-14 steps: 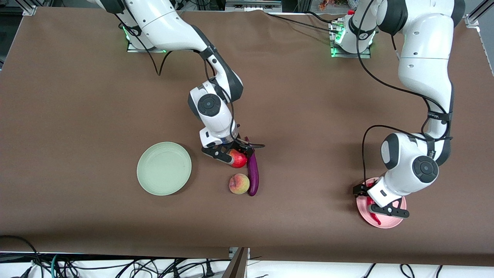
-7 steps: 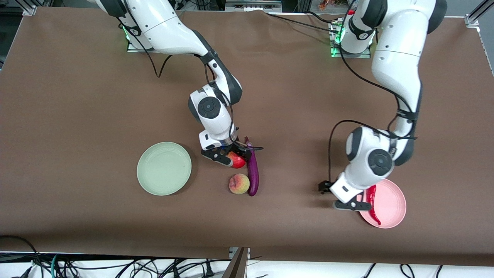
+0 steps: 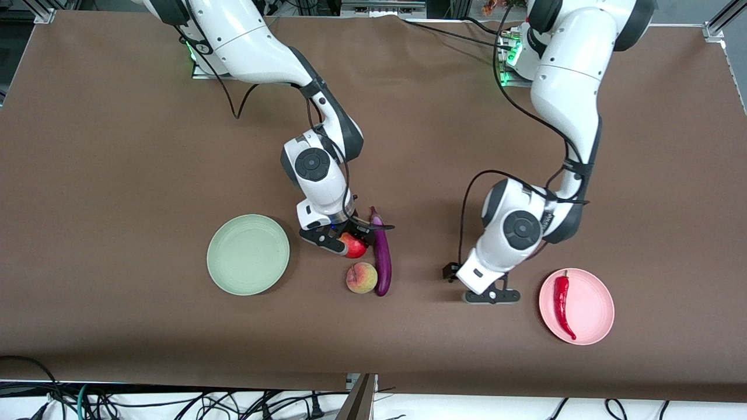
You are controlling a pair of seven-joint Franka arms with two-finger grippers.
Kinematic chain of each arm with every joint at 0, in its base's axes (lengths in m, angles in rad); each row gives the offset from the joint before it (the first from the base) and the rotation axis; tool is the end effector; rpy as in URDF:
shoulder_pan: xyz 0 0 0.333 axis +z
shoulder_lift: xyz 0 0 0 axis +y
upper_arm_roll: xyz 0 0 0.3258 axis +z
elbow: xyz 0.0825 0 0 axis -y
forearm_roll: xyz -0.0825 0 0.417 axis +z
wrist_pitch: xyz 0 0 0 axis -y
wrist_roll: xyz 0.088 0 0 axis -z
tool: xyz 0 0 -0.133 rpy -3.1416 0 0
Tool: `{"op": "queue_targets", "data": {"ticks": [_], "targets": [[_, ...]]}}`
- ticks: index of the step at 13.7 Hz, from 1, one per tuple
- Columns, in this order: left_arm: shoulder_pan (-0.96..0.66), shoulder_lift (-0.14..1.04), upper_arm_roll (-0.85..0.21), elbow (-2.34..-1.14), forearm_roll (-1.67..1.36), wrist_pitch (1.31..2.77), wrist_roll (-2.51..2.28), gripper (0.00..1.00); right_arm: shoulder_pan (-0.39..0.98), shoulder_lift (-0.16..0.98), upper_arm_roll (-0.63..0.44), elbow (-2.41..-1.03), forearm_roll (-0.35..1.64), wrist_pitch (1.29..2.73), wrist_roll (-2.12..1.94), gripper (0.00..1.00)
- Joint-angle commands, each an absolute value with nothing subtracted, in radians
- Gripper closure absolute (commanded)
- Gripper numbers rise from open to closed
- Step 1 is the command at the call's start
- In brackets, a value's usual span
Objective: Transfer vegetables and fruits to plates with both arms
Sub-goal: 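Move the left gripper to the eggplant while the right gripper carries the pomegranate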
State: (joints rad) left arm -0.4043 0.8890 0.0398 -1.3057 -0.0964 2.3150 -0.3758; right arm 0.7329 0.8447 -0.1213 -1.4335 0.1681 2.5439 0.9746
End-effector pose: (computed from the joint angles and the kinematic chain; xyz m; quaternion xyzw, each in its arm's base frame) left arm 0.7390 -0.2933 0.1765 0.9975 0.0278 0.0483 0.0428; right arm 0.6357 0.4681 0.1776 -0.9671 0.2143 -0.0855 0.1070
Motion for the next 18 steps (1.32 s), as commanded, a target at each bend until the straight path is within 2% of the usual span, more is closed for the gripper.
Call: {"op": "queue_targets", "data": {"ticks": [1,7,10,13,15,16,17,18], "targets": [[-0.460,0.897,0.054,-1.307,-0.113,2.315,-0.438,0.00,0.719,0.804,-0.120,-1.419,0.152,2.469,0.960,0.87],[-0.534,0.908,0.054,-1.302,-0.114,2.316,-0.552,0.00,0.655,0.666,-0.186,-1.443,0.164,2.194,0.734,0.87],[-0.567,0.910,0.054,-1.301,-0.114,2.316,-0.587,0.00,0.591,0.600,-0.222,-1.526,0.169,2.175,0.559,0.86],[-0.584,0.905,0.054,-1.292,-0.114,2.316,-0.618,0.00,0.490,0.586,-0.222,-1.595,0.170,2.187,0.401,0.81],[-0.603,0.913,0.054,-1.270,-0.114,2.316,-0.655,0.00,0.421,0.603,-0.222,-1.638,0.170,2.248,0.318,0.53],[-0.612,0.917,0.054,-1.260,-0.114,2.316,-0.670,0.00,0.399,0.604,-0.219,-1.657,0.187,2.281,0.295,0.12],[-0.620,0.919,0.054,-1.256,-0.114,2.316,-0.682,0.00,0.397,0.604,-0.219,-1.657,0.218,2.281,0.293,0.00],[-0.633,0.920,0.054,-1.256,-0.114,2.316,-0.696,0.00,0.397,0.600,-0.218,-1.652,0.233,2.275,0.295,0.00]]}}
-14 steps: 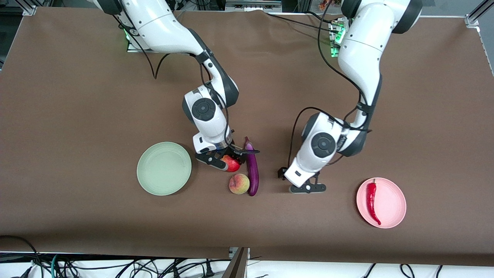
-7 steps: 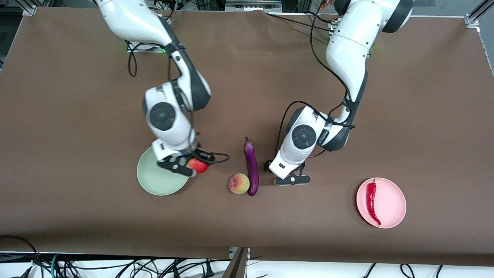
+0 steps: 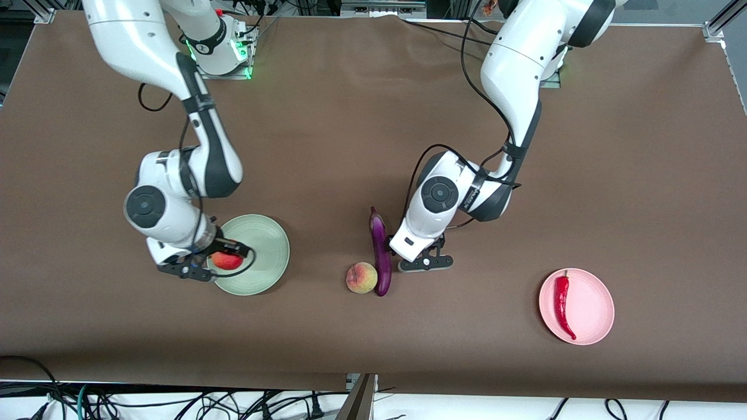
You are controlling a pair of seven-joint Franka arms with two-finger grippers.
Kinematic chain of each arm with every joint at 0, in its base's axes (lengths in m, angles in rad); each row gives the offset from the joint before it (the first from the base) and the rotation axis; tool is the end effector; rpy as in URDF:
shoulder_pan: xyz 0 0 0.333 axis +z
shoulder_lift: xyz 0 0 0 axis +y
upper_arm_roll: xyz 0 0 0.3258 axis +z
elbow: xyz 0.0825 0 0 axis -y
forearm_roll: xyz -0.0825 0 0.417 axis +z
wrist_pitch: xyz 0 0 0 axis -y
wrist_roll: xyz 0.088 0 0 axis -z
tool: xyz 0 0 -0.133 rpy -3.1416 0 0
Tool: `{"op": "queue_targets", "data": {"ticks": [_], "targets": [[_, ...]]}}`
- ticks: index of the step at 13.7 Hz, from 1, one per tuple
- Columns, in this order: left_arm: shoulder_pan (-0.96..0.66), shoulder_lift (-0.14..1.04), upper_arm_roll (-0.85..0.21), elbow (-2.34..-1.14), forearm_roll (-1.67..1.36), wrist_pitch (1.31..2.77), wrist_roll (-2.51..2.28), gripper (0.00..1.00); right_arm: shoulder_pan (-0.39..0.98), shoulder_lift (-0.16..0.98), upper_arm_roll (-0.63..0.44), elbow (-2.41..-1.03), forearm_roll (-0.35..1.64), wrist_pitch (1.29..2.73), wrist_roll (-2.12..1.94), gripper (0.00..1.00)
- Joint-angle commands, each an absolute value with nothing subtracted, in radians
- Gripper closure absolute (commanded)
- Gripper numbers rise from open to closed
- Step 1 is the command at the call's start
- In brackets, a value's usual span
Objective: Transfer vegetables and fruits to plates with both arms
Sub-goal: 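Move the left gripper to the eggplant while the right gripper carries the pomegranate, then grasp the eggplant with the left gripper while the right gripper releases the pomegranate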
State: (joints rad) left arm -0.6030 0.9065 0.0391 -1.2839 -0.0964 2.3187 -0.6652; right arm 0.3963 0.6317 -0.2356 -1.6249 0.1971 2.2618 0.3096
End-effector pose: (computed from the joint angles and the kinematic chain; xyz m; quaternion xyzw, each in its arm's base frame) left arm 0.6697 -0.4362 0.1737 0.9950 0.0724 0.0397 0.0556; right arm 0.7107 0.1417 0.2245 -0.9934 0.1133 -0.0111 0.0106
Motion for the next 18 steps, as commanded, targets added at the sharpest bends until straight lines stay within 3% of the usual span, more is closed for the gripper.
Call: {"op": "queue_targets", "data": {"ticks": [1,7,8,9,11,14,18], "targets": [[-0.647,0.928,0.054,-1.255,-0.112,2.319,-0.713,0.00,0.397,0.595,-0.216,-1.649,0.236,2.270,0.296,0.00],[-0.696,0.994,0.057,-1.256,-0.106,2.433,-0.778,0.00,0.417,0.577,-0.186,-1.588,0.383,2.233,0.373,0.00],[-0.701,0.994,0.060,-1.256,-0.101,2.433,-0.776,0.13,0.426,0.577,-0.178,-1.576,0.390,2.237,0.417,0.00],[-0.700,0.993,0.060,-1.256,-0.103,2.433,-0.778,0.49,0.440,0.583,-0.176,-1.562,0.390,2.241,0.476,0.00],[-0.698,0.986,0.064,-1.255,-0.101,2.431,-0.775,1.00,0.474,0.606,-0.176,-1.528,0.390,2.246,0.569,0.00],[-0.683,0.974,0.086,-1.255,-0.100,2.422,-0.752,1.00,0.506,0.656,-0.173,-1.467,0.390,2.293,0.639,0.00],[-0.577,0.922,0.104,-1.256,-0.092,2.411,-0.686,1.00,0.587,0.790,-0.164,-1.370,0.385,2.512,0.803,0.00]]}}
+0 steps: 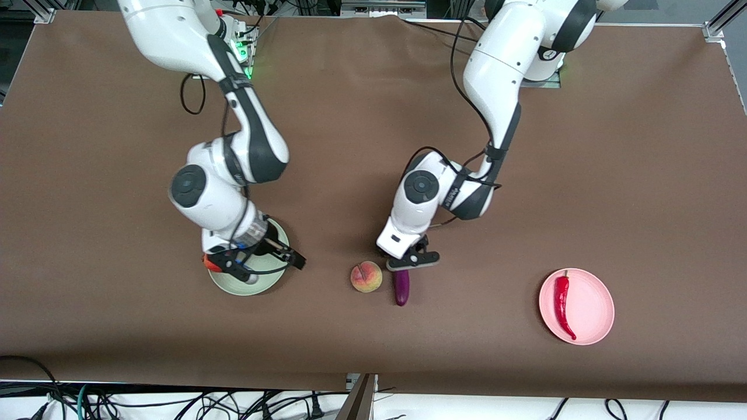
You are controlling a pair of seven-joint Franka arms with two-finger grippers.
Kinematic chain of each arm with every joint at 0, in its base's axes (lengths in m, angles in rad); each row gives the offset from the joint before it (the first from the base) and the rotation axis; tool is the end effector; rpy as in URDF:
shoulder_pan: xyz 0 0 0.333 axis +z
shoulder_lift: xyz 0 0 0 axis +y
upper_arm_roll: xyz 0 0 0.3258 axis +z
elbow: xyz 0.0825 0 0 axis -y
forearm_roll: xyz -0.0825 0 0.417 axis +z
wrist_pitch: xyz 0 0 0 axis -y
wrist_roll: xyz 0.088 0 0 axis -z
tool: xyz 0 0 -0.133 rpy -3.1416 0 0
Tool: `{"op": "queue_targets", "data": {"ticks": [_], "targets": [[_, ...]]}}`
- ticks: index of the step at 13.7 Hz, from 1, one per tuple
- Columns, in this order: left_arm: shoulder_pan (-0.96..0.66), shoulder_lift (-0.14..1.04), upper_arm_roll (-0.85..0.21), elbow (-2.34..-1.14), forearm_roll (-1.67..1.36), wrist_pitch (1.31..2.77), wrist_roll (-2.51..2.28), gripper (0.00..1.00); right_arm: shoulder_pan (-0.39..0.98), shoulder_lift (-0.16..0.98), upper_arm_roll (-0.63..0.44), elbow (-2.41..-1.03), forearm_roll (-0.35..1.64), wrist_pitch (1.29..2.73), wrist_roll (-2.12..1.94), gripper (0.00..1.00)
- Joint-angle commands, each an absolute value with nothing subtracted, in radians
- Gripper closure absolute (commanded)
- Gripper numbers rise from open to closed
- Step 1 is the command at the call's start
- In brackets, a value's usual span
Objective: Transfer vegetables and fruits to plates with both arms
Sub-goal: 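Grasp the eggplant with the left gripper while the right gripper releases the pomegranate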
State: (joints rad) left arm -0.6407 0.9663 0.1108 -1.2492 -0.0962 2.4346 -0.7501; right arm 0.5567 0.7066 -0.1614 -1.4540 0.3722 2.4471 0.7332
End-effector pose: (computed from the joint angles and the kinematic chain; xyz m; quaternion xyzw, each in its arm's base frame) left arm 0.6890 -0.4322 0.1579 0.9872 0.1133 0.0945 0.0610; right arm 0.7170 0.3313 0.2669 -0.9499 0.2604 -0.0770 0.1550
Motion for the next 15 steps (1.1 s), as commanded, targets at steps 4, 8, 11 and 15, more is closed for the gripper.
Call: {"op": "queue_targets", "data": {"ticks": [4,8,11,15], "targets": [[-0.393,0.861,0.101,-1.256,-0.097,2.257,-0.325,1.00,0.633,0.873,-0.163,-1.257,0.387,2.588,0.920,0.00],[-0.253,0.850,0.106,-1.266,-0.094,2.237,-0.075,1.00,0.664,0.985,-0.163,-1.146,0.387,2.652,1.064,0.00],[-0.177,0.851,0.107,-1.279,-0.094,2.237,0.004,1.00,0.704,1.020,-0.163,-1.184,0.385,2.658,1.124,0.00],[-0.083,0.851,0.106,-1.301,-0.095,2.238,0.144,1.00,0.704,1.048,-0.163,-1.166,0.385,2.671,1.150,0.00]]}}
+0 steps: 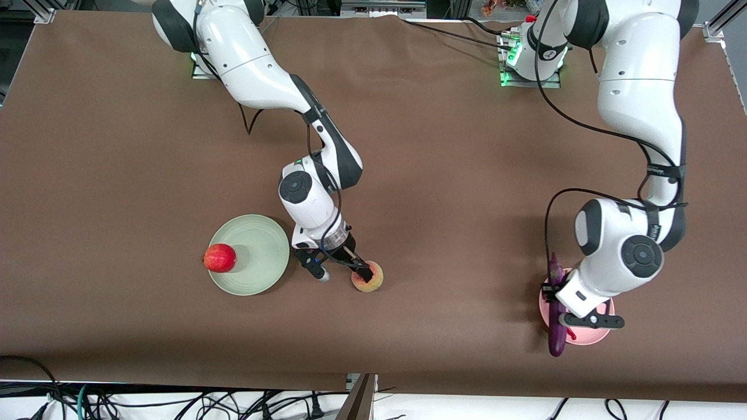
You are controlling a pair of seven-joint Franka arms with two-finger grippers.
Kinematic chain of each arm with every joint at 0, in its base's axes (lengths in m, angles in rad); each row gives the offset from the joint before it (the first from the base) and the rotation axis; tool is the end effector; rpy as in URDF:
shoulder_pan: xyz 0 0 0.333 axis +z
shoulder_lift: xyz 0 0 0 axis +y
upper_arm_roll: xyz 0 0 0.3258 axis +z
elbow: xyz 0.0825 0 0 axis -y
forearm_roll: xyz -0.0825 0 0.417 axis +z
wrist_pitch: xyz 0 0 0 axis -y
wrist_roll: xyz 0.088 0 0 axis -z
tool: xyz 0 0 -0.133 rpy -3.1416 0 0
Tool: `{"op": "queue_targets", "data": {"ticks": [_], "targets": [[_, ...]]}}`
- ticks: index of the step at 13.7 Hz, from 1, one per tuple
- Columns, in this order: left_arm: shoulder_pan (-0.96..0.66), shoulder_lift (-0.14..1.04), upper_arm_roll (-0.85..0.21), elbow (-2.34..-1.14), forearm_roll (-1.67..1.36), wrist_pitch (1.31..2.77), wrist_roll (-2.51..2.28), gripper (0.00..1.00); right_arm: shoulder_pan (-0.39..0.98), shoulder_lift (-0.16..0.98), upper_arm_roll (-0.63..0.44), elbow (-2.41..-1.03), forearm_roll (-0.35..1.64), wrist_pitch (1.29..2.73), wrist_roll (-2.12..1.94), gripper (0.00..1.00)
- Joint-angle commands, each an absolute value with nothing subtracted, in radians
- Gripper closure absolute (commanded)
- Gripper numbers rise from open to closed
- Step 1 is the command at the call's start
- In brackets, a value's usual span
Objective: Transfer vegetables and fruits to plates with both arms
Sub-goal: 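Lower the eggplant onto the pink plate while the right gripper grasps the peach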
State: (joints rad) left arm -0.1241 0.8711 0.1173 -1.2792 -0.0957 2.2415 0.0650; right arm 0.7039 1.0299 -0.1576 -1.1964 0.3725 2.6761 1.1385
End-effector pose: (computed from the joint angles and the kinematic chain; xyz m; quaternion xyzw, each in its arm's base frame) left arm 0.7962 -0.0312 0.1990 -0.9983 0.0308 -0.0484 0.0063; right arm 0.6997 0.4654 0.1658 -0.8988 0.3688 -0.1058 0.2121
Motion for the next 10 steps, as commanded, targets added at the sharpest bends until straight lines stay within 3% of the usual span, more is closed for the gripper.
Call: {"op": "queue_targets", "data": {"ticks": [1,7,10], "targets": [[-0.063,0.854,0.103,-1.301,-0.103,2.238,0.173,1.00,0.704,1.052,-0.163,-1.160,0.384,2.674,1.150,0.00],[-0.031,0.865,0.103,-1.305,-0.107,2.241,0.193,1.00,0.703,1.077,-0.164,-1.106,0.380,2.722,1.132,0.00],[-0.029,0.884,0.103,-1.304,-0.107,2.247,0.192,0.89,0.704,1.112,-0.164,-1.098,0.379,2.763,1.137,0.00]]}}
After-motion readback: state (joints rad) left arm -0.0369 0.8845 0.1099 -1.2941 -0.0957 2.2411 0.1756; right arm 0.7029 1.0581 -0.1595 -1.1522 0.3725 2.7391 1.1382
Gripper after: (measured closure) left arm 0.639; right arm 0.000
